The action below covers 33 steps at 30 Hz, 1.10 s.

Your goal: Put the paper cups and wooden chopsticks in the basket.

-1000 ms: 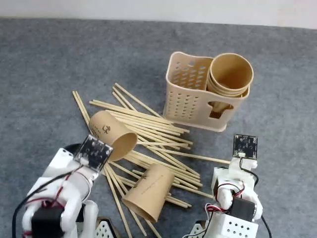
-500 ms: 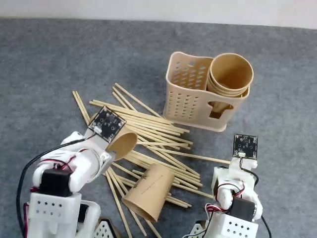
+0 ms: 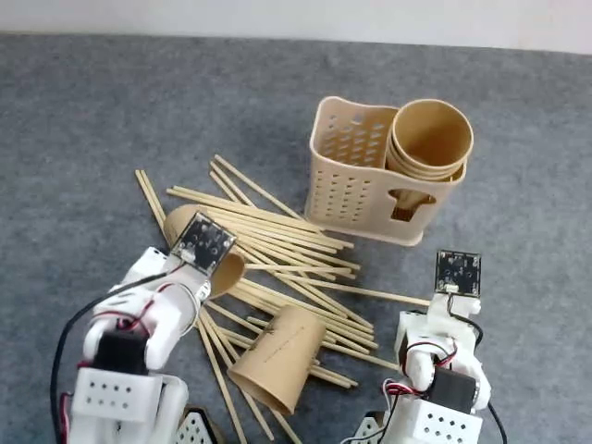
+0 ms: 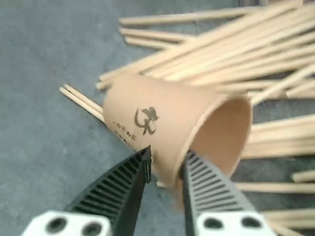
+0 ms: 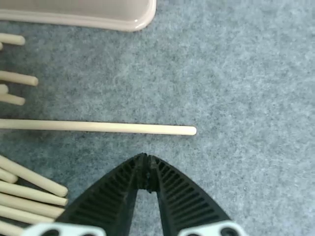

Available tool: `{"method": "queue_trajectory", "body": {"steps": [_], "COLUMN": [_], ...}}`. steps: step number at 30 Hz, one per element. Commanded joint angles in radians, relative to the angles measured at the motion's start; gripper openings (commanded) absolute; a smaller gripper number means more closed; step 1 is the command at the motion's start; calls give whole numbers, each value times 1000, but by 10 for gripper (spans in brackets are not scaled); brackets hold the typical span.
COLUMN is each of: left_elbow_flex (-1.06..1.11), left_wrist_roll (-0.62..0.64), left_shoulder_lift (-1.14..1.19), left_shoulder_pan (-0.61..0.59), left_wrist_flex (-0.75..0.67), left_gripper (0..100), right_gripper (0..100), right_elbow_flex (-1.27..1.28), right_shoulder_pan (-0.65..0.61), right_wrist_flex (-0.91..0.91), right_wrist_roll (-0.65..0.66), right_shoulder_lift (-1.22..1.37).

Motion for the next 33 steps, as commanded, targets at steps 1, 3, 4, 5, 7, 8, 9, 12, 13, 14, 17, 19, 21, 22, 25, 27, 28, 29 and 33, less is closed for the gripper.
{"method": "queue_trajectory", "body": {"steps": [1, 3, 4, 5, 7, 8, 9, 12, 13, 14, 17, 19, 21, 22, 25, 27, 28, 29, 33], "left_elbow_flex": [21, 33, 33, 31, 25, 16, 5, -41, -59, -81, -177, -255, -340, -384, -524, -621, -671, -722, -921], "left_wrist_roll": [9, 9, 9, 9, 9, 9, 9, 9, 9, 9, 9, 9, 11, 14, 78, 107, 121, 130, 183], "left_shoulder_lift": [-193, -277, -315, -354, -418, -441, -443, -404, -386, -366, -288, -231, -170, -133, -22, 58, 96, 136, 280], "left_shoulder_pan": [13, 13, 13, 13, 13, 12, 12, 12, 12, 12, 15, 15, 16, 18, 19, 22, 33, 50, 120], "left_wrist_flex": [-8, 35, 60, 83, 121, 132, 144, 160, 163, 172, 207, 229, 255, 270, 308, 333, 341, 347, 388], "left_gripper": [87, 83, 67, 44, 4, 6, 10, 10, 10, 10, 10, 10, 9, 9, 9, 7, 7, 7, 7], "right_gripper": [5, 5, 5, 5, 5, 5, 5, 5, 5, 5, 5, 5, 5, 5, 5, 5, 5, 5, 5], "right_elbow_flex": [120, 120, 120, 120, 120, 120, 120, 120, 120, 120, 120, 120, 120, 120, 120, 120, 120, 120, 120], "right_shoulder_pan": [21, 21, 21, 21, 21, 21, 21, 21, 21, 21, 22, 22, 24, 24, 24, 24, 24, 24, 24], "right_wrist_flex": [-16, -16, -16, -16, -16, -16, -16, -16, -16, -16, -16, -16, -16, -15, -15, -15, -15, -15, -15], "right_wrist_roll": [2, 2, 2, 2, 2, 2, 2, 2, 2, 2, 2, 2, 2, 2, 2, 2, 2, 2, 2], "right_shoulder_lift": [-13, -13, -13, -13, -13, -13, -13, -13, -13, -13, -13, -13, -13, -13, -13, -13, -13, -12, -12]}}
